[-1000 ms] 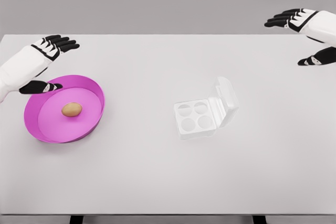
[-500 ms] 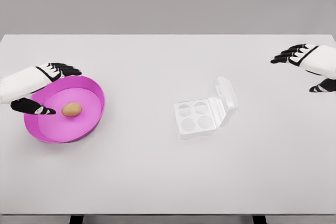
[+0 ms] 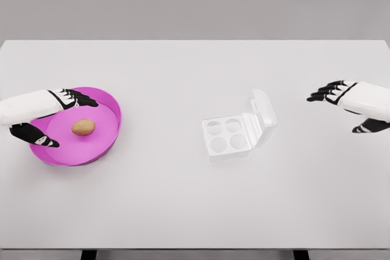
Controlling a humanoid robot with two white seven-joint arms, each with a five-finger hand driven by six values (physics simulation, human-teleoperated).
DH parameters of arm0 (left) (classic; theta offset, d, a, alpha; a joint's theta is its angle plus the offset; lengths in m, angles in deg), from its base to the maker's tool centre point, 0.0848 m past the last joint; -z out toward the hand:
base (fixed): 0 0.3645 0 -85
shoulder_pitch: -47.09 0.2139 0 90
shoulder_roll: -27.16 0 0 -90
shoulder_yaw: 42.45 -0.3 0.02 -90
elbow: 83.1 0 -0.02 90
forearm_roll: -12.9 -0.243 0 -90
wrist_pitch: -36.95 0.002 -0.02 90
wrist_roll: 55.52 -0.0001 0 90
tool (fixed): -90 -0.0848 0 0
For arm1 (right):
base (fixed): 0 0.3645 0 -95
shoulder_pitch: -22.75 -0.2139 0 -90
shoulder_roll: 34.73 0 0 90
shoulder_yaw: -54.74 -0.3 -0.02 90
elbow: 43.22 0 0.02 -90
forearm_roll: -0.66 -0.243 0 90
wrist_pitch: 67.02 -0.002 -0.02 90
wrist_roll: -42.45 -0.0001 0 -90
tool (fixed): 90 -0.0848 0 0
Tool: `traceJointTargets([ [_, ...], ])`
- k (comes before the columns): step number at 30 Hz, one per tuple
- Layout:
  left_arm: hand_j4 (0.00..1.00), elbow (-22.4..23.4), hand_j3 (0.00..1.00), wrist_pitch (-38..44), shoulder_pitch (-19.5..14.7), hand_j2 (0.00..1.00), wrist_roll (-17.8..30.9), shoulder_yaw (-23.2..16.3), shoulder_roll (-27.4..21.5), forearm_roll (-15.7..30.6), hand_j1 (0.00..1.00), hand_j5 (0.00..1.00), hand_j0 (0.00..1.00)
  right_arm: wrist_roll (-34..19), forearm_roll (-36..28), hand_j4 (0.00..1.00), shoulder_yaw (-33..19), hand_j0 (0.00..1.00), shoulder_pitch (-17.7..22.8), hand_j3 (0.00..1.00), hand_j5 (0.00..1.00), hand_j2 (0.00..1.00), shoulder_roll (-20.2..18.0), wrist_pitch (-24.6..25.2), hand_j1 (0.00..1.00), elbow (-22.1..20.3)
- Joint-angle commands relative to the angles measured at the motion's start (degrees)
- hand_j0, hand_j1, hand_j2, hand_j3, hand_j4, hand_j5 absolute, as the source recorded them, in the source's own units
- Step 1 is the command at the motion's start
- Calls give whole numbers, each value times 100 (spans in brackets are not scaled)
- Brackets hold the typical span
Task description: Pack egg into the box and close the box lid
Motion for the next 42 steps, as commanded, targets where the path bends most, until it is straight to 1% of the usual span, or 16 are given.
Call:
traceJointTargets([
  [1,100,10,100,16,0,100,9,-48,8,327,100,100,100,2,66,100,167,100,9,100,100,100,-94,16,100,40],
  [3,99,-7,99,16,9,99,9,-92,17,372,99,99,99,2,75,100,246,100,9,100,100,100,-94,16,100,13],
  [4,99,-16,99,16,18,99,9,-92,52,372,99,99,99,2,75,100,395,100,0,100,100,100,-94,16,100,-13],
  [5,98,-16,98,16,26,98,9,-101,87,372,98,98,98,2,75,100,439,100,-17,100,100,100,-94,16,100,-13],
  [11,98,-16,98,16,0,98,9,-373,104,433,98,98,98,2,75,100,448,100,-26,100,100,100,-182,16,100,-22],
  [16,97,-16,97,466,-9,97,9,-435,104,477,97,97,97,2,75,100,448,100,-18,100,100,100,-199,16,100,-22],
  [18,96,-16,96,501,-17,96,9,-443,96,486,96,96,96,2,84,100,448,100,-26,100,100,100,-191,16,100,-22],
  [22,88,-16,88,510,-35,88,9,-479,104,468,88,88,88,2,84,100,448,100,-9,100,100,100,-199,16,100,4],
  [24,84,-7,84,518,-79,84,9,-514,104,433,84,84,84,2,84,100,448,100,9,100,100,100,-199,16,100,-57],
  [27,84,-7,84,554,-79,84,9,-514,104,389,84,84,84,2,75,100,448,100,18,100,100,100,-199,16,100,-57],
  [31,84,-7,84,633,-97,84,9,-514,104,82,84,84,84,2,75,100,448,100,35,100,100,100,-190,16,100,-294],
  [32,84,-7,84,738,-132,84,9,-514,104,-41,84,84,84,2,75,100,448,100,114,100,100,100,-199,16,100,-286],
  [35,84,-7,84,747,-176,84,9,-505,104,-340,84,84,84,2,75,100,448,100,114,100,100,100,-208,16,100,-286],
  [37,84,-7,84,747,-202,84,9,-505,113,-446,84,84,84,2,75,100,448,100,114,100,100,100,-208,16,100,-277],
  [39,84,-7,84,747,-272,84,9,-505,254,-674,84,84,84,2,75,100,448,100,114,100,100,100,-199,16,100,-268],
  [42,84,1,84,756,-308,84,9,-505,307,-797,84,84,84,2,66,100,439,100,79,100,100,100,-199,16,100,-242],
])
